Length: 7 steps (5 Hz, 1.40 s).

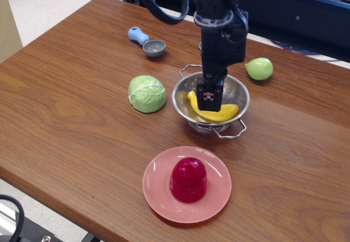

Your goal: Take banana out of colander

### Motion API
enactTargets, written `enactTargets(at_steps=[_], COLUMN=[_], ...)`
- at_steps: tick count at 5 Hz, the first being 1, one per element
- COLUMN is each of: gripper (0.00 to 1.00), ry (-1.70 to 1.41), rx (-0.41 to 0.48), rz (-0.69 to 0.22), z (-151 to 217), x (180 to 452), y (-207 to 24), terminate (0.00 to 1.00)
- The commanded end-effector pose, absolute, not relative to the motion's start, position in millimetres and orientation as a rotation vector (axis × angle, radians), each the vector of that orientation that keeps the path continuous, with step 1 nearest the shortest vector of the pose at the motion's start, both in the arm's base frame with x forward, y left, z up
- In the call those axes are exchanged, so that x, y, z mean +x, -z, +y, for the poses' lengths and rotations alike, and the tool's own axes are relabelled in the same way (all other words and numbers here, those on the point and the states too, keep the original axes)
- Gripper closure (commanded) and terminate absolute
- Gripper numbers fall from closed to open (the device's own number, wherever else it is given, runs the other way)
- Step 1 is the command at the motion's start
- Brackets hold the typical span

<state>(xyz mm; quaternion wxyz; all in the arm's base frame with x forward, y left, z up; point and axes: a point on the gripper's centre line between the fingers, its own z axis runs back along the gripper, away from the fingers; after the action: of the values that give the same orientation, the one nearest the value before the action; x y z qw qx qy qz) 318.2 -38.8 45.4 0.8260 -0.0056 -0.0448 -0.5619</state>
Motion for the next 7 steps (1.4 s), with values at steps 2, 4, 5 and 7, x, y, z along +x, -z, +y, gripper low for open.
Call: enactTargets(at_steps=[2, 4, 5, 7], gripper=[0.0, 1.0, 1.0, 1.0], ry=[1.174, 1.15, 1.131, 1.056], rx=[0.057, 0.056, 0.048, 0.049], rz=[-0.068, -0.054, -0.063, -0.142], z=[-30.7, -33.6, -33.4, -20.5], x=[319.8, 323.6, 324.3, 327.4], y=[-29.7, -22.0, -32.4, -69.3], terminate=[0.0, 0.0, 0.0, 0.0])
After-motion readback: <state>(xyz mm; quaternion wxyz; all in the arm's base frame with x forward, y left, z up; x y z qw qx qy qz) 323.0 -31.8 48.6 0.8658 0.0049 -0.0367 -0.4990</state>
